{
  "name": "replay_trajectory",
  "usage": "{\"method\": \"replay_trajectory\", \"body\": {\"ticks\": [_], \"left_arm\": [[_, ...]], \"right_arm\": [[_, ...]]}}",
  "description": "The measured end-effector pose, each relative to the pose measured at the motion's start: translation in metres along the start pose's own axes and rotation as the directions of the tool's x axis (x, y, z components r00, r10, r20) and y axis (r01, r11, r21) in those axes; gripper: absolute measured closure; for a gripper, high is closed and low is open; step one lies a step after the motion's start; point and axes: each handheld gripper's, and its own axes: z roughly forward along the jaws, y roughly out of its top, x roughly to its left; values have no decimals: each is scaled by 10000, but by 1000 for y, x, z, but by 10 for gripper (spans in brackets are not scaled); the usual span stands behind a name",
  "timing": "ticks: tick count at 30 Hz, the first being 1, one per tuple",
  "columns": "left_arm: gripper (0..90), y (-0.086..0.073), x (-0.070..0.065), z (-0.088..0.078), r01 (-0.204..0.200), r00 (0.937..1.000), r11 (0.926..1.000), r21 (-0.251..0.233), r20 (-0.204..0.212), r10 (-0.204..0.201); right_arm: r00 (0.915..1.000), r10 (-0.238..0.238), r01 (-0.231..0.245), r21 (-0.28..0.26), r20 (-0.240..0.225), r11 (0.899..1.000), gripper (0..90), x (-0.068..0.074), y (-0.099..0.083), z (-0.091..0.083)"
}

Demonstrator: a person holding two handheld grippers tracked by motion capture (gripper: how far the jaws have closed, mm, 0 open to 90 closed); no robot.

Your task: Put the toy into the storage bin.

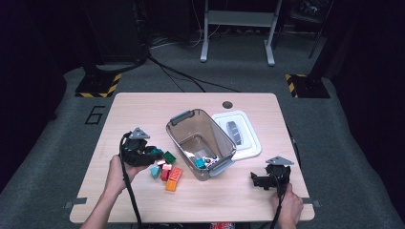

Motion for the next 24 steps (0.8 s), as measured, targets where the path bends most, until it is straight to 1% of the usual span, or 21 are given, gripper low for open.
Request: {"method": "replay_trajectory", "body": {"ticks": [3, 7, 8, 10, 12, 18, 19, 20, 21, 24], "left_arm": [[592, 6, -1, -3, -122, 9999, 9999, -7, 14, 122], [592, 10, 1, -3, -175, 9998, 9997, 145, 18, 175], [592, 11, 1, -4, -181, 9998, 9998, 130, -11, 181], [592, 14, 2, -6, -56, 10000, 10000, 6, 17, 56], [592, 19, 0, -9, -122, 9999, 9999, -64, -12, 122], [592, 41, -7, -13, -359, 9994, 9991, -216, -26, 359], [592, 44, -9, -13, -369, 9993, 9991, -226, 19, 370], [592, 47, -11, -12, -391, 9992, 9987, -313, -61, 389], [592, 51, -13, -11, -493, 9988, 9984, -275, -40, 492], [592, 59, -21, -7, -637, 9979, 9975, -318, 65, 639]], "right_arm": [[10000, 2, -2, 1, 1, 10000, 0, 0, 0, 0], [10000, 2, -2, 0, 3, 10000, 0, 0, 0, 0], [10000, -5, 5, 5, -2, 10000, 0, 0, 0, 0], [10000, -8, 8, 5, -2, 10000, 0, 0, 0, 0], [10000, 3, -3, 3, 4, 10000, 0, 0, 0, 0], [10000, -23, 23, -3, -3, 10000, 0, 0, 0, 0], [10000, -19, 19, -4, 0, 10000, 0, 0, 0, 0], [10000, -17, 17, -3, 0, 10000, 0, 0, 0, 0], [10000, -22, 22, -1, -6, 10000, 0, 0, 0, 0], [10000, -20, 20, -3, -5, 10000, 0, 0, 0, 0]]}}
